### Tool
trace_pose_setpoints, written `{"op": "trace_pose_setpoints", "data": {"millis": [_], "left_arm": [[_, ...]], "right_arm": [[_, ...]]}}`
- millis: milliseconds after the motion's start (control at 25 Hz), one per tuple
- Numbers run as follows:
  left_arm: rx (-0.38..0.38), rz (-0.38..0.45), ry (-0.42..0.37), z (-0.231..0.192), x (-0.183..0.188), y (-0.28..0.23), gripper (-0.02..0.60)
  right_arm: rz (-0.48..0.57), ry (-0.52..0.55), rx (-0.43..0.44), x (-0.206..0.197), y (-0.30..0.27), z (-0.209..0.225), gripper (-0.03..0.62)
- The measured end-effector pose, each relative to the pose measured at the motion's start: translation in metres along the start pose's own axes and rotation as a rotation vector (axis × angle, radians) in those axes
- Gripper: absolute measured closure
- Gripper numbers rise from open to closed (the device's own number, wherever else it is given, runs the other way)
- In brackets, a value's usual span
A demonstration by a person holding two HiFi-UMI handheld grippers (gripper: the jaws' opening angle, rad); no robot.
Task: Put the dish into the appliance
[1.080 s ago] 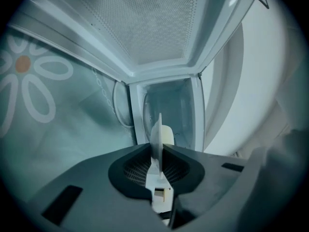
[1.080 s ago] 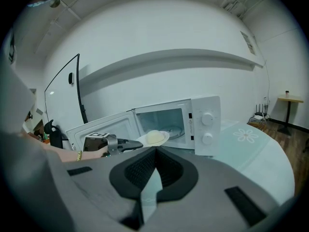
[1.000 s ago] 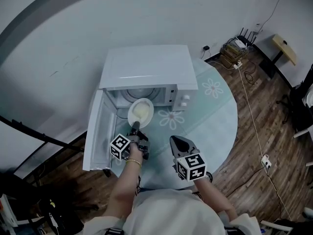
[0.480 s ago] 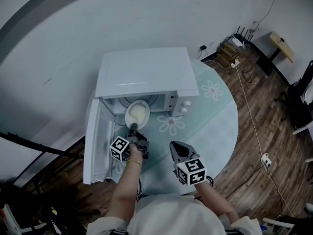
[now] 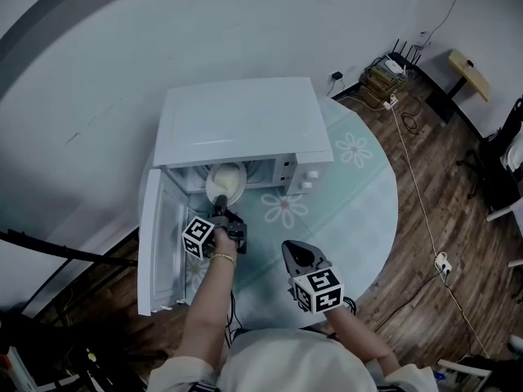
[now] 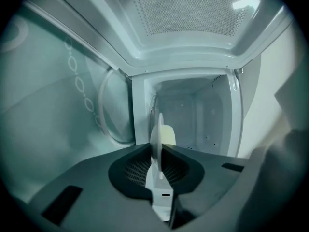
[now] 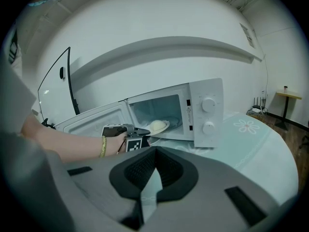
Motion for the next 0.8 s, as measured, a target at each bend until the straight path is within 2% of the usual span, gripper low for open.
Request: {"op": "trace_pose_setpoints", "data": {"millis": [800], "left_arm": [[0.09,0.014,-0.041,0.025,0.009,-0.047,0.532]], "right_arm": [[-0.002,-0.007,-0.009,-0.001,0.0,0.001,0.589]]}}
Point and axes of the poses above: the fingertips, and each gripper's own axes: y backward along the fingers, z to its right, x out of its top, the point moved 6 cm from there along y, backward along the fingers, and after that the axes turned 3 degrees about y, right-handed, at the moved point
